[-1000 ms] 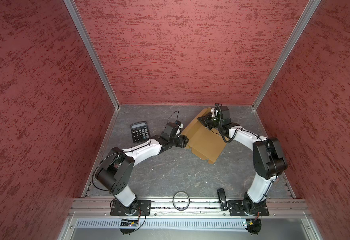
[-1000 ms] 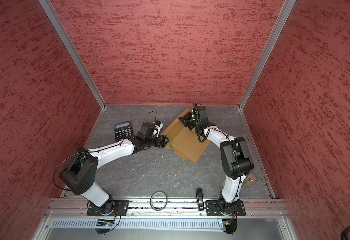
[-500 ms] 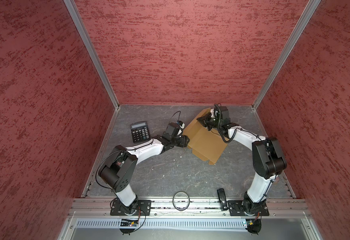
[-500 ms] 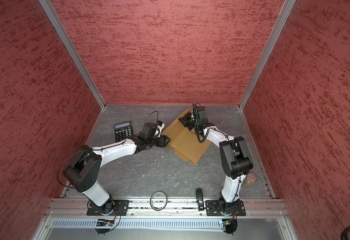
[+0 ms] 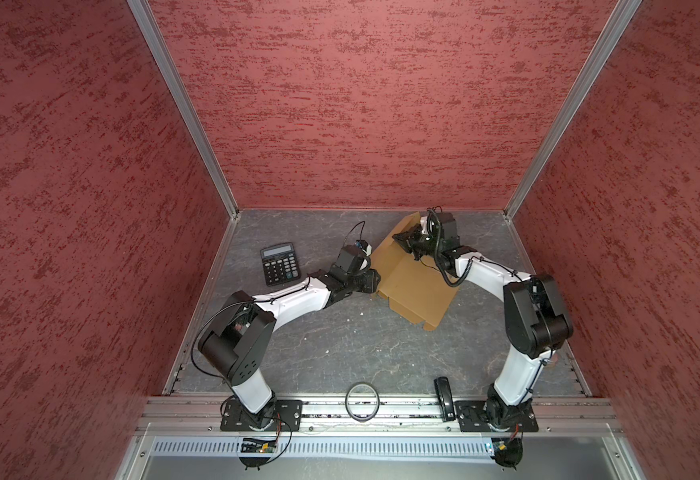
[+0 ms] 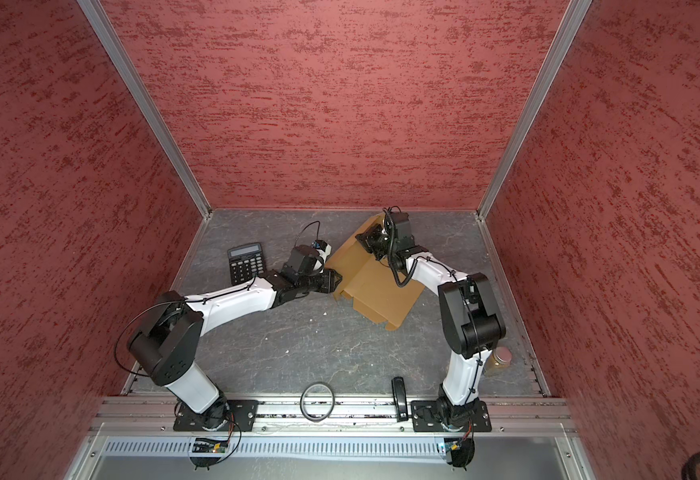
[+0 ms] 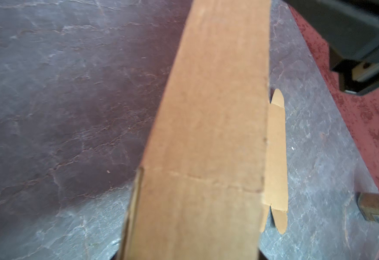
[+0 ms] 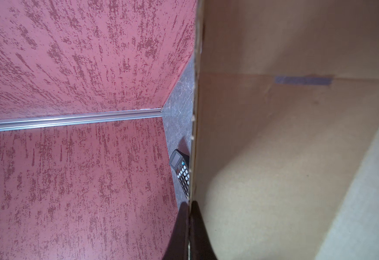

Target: Fold the paper box

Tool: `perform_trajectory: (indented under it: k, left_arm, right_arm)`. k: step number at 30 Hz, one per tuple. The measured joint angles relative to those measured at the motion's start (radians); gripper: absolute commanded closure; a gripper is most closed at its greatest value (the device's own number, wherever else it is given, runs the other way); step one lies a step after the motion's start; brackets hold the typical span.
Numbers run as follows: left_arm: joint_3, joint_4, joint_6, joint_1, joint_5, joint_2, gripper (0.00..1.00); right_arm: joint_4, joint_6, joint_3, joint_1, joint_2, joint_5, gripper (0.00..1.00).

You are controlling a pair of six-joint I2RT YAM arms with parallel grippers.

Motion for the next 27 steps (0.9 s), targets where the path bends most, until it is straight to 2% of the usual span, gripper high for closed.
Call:
perform_trajectory:
  k: [6, 13, 27]
  left_arm:
    - [0.015, -0.042, 0.015, 0.000, -0.089, 0.008, 0.66]
    - [0.034, -0.086, 0.095, -0.022, -0.216, 0.008, 0.69]
    - [0.045, -0.113, 0.229, -0.105, -0.469, 0.034, 0.76]
  right_arm:
    - [0.003, -0.001, -0.001, 0.007, 0.000, 0.004, 0.96]
    - [0.035, 0.004, -0.016, 0.012, 0.000, 0.004, 0.94]
    - [0.164, 0.022, -0.037, 0.012, 0.043, -0.033, 0.90]
